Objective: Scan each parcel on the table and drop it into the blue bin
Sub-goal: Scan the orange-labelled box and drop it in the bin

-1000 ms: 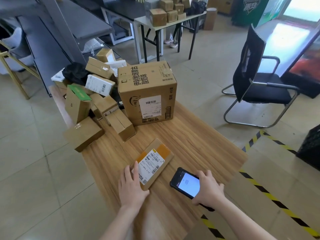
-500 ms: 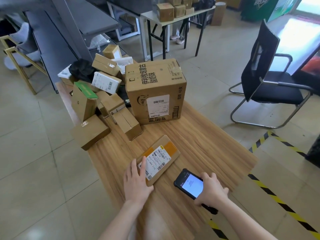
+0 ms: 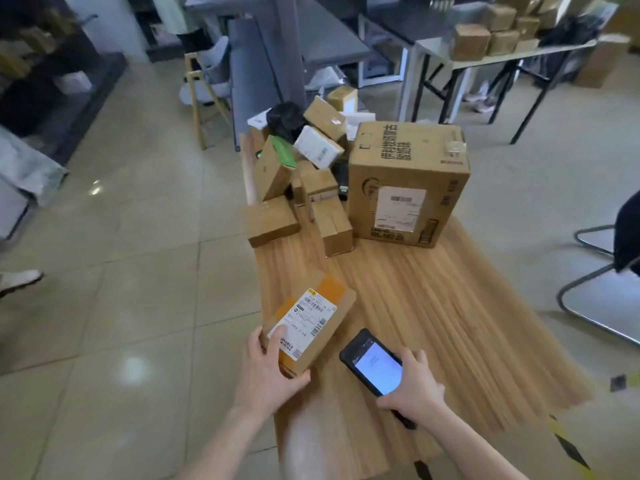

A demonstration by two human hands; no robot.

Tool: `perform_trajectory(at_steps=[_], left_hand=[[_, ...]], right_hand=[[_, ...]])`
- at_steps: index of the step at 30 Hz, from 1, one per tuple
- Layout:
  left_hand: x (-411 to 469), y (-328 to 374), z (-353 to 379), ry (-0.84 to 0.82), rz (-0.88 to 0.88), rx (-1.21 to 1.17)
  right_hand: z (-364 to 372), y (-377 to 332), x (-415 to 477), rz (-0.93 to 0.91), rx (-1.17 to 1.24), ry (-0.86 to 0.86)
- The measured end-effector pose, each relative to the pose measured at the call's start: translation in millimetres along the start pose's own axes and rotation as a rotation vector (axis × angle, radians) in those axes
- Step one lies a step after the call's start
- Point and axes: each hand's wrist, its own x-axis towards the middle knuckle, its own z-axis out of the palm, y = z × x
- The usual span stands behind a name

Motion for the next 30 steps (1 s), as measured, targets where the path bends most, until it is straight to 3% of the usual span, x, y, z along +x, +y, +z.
perform_trajectory(at_steps=[8,19,25,30], left_hand=[[-174.2,-48.5,-26.1,0.225,-0.414,-0.084],[-432.0,-132.8,-48.4,0.558,-1.224,-0.27],[-553.5,-177.9,-33.3,0.584,-1.567,-0.4],[-619.7,-249.3,-32.4,0.472,-1.675,-0.428]], right_hand=[[44.8,-44.4,-39.7,-0.349,-0.173,-0.188],[192.3,-140.0,-166.8,-0.73,-0.402,-0.587],[266.8,-159.6,-242.6,-0.855,-0.552,-0.702],[329.0,-165.7,-301.7,-0.819,-0.607,-0.745]])
